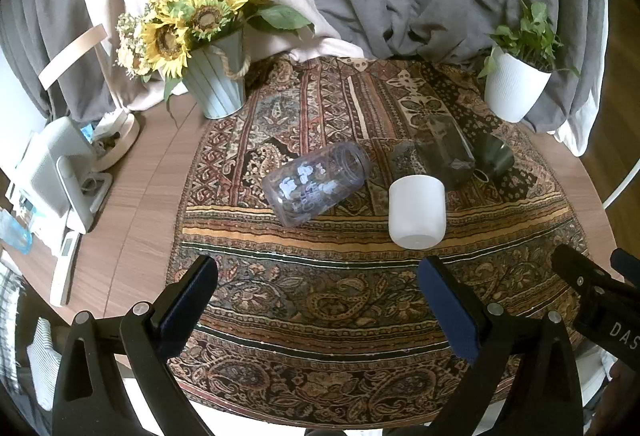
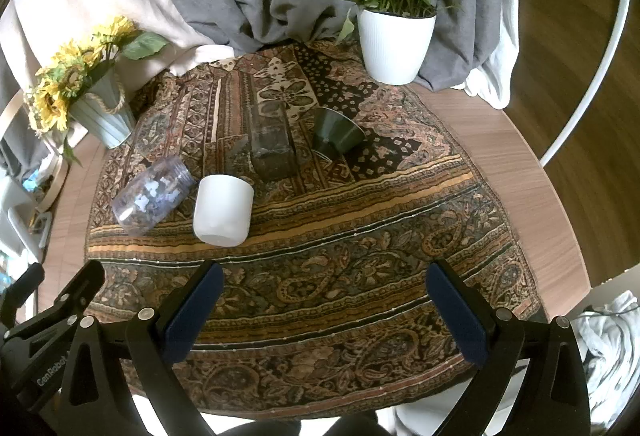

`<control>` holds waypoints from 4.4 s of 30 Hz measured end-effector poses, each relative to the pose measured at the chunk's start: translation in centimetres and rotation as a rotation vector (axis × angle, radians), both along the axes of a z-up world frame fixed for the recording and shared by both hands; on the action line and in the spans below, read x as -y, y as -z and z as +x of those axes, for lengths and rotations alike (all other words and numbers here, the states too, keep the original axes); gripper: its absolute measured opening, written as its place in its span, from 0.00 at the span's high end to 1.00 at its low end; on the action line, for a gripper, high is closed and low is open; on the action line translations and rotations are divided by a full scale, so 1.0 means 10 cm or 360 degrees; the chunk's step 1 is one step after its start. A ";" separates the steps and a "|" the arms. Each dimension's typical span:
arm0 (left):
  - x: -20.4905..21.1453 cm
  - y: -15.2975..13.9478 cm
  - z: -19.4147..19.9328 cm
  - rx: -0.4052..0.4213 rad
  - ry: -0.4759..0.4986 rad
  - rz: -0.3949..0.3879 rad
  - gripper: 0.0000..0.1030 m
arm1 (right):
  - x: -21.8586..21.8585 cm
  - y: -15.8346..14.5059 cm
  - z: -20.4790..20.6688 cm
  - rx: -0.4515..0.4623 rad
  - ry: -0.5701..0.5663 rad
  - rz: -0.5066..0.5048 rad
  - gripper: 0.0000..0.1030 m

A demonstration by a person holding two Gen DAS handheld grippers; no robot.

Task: Flip cup upside down

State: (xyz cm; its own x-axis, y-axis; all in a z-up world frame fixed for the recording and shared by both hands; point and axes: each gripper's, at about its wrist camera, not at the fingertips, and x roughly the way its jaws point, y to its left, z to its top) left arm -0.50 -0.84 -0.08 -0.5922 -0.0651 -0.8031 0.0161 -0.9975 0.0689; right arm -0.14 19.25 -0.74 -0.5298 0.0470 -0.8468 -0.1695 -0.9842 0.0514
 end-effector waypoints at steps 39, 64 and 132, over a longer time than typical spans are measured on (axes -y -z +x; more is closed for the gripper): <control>0.06 0.05 -0.10 0.0029 0.0030 -0.0033 0.00 | 0.08 0.06 -0.10 0.0023 -0.0023 0.0005 0.01; 0.64 0.58 -0.60 0.0201 -0.0028 -0.0088 0.00 | 0.86 0.72 -0.99 0.0149 -0.0148 -0.0027 0.11; 0.33 0.86 0.05 0.0387 -0.0095 -0.0089 0.01 | 0.65 1.03 -0.30 0.0353 -0.0419 -0.0034 0.19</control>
State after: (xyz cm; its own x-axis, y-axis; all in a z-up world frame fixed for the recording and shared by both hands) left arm -0.04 -4.09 -8.72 -0.3760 -0.1426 -0.9156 0.0514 -0.9898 0.1331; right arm -3.15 12.75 -11.04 -0.3245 -0.0861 -0.9420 0.0810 -0.9947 0.0630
